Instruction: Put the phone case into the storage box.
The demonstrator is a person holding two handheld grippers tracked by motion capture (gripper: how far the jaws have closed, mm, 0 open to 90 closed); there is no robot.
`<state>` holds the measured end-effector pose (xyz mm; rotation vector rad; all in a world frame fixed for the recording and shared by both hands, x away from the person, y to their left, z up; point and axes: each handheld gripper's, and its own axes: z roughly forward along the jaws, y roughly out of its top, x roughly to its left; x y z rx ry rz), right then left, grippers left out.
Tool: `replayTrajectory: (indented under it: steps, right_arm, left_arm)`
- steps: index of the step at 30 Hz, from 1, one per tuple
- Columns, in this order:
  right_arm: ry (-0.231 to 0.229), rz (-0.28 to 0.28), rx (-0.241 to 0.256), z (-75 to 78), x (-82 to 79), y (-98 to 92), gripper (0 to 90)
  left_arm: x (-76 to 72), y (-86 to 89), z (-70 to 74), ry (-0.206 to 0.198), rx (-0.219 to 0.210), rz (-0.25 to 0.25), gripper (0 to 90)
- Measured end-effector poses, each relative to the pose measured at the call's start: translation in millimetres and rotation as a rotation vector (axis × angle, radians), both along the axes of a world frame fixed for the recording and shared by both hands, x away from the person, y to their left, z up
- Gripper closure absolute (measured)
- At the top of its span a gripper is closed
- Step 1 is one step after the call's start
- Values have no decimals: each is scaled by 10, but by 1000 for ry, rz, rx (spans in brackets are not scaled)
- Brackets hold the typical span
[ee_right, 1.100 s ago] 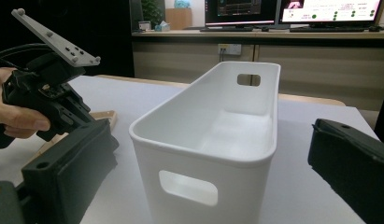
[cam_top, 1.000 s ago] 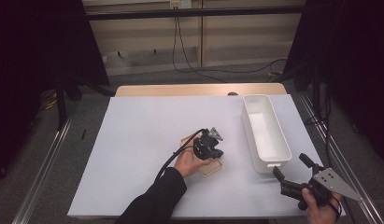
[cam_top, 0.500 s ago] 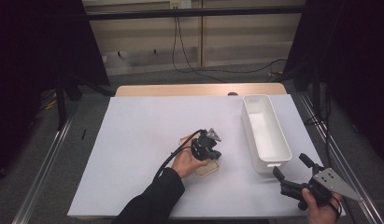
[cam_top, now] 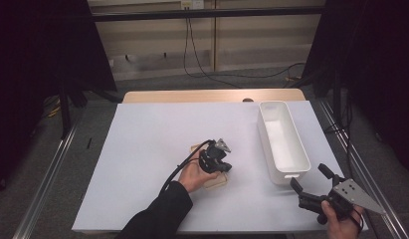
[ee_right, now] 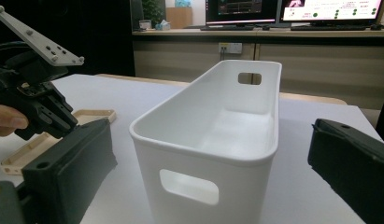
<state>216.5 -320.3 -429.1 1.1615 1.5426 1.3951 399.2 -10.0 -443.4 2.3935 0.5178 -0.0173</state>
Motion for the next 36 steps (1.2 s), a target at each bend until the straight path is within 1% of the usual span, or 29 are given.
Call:
replayTrajectory:
  steps: [5,14,19,22,25,29,36]
  right_arm:
    - [-1,2,-1,1,0,-1,0]
    - [0,2,1,0,3,7,0]
    - [1,1,1,-2,3,7,0]
    - [2,1,0,-2,4,8,0]
    - [1,0,0,-1,3,9,0]
    - [2,2,-1,-3,4,8,0]
    - [3,1,0,-2,5,11,0]
  left_arm:
    - [-6,63,5,-1,4,-8,900]
    - [-41,196,16,-8,10,4,900]
    - [-59,277,9,1,-4,11,900]
    - [-78,313,12,2,-1,21,900]
    - [-81,352,17,3,4,15,900]
    - [-83,403,18,17,0,21,900]
    - [-104,503,21,18,-6,21,900]
